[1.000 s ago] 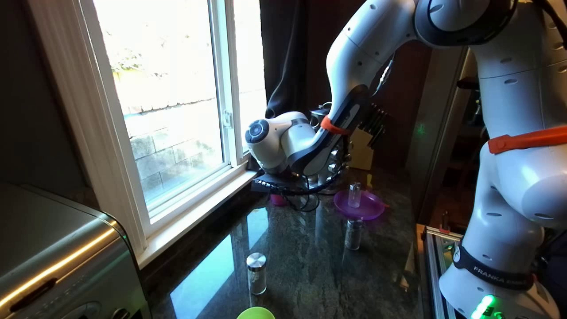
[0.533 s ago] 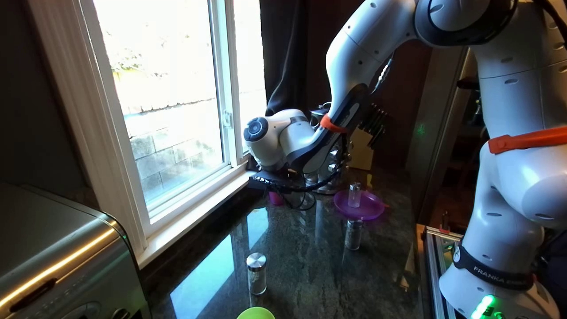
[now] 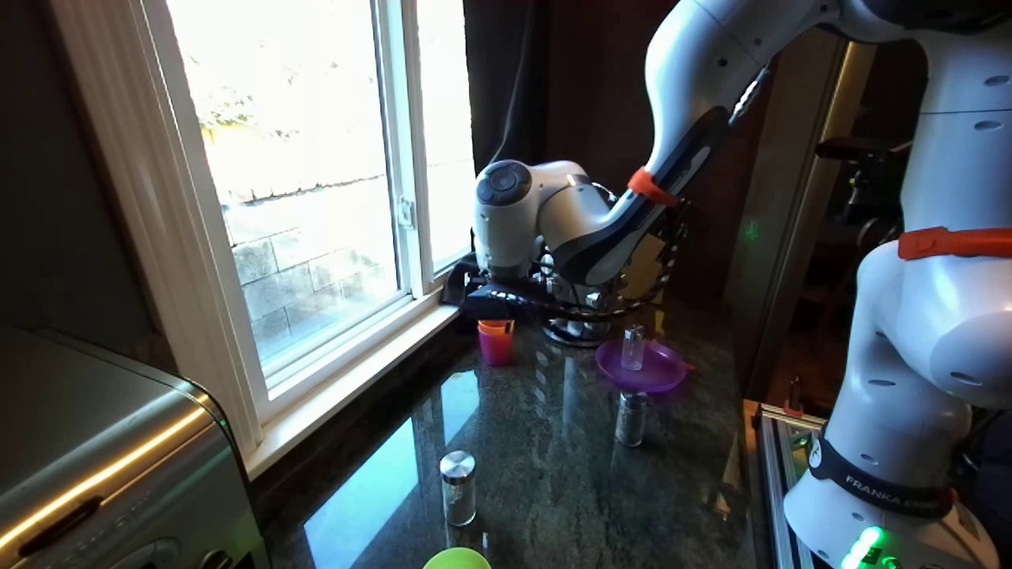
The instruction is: Put the purple cup upright
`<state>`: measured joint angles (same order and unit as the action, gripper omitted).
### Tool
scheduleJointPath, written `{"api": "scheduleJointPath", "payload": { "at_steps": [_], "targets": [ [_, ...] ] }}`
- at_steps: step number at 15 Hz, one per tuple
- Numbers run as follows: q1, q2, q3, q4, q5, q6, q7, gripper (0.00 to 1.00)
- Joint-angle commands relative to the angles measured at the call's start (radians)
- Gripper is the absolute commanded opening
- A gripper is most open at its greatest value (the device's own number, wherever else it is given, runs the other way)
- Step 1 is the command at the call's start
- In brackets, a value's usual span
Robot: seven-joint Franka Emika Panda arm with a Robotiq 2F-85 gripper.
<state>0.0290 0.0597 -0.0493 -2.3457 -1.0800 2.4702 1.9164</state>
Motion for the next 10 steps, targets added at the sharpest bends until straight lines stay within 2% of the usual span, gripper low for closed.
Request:
{"api": "scheduleJointPath", "payload": {
  "at_steps": [1, 4, 6, 7, 10],
  "targets": [
    [-0.032, -0.253, 0.001, -0.211, 0.039, 0.078, -0.262, 1.0],
    [-0.036, -0.406, -0.028, -0.329, 0.083, 0.162, -0.48, 1.0],
    [0.03, -0.445, -0.108, -0.358, 0.131, 0.211, -0.626, 1.0],
    [-0.011, -0.37, -0.053, -0.289, 0.081, 0.165, -0.504, 1.0],
    [-0.009, -0.393, -0.062, -0.299, 0.088, 0.171, -0.527, 1.0]
  ]
}}
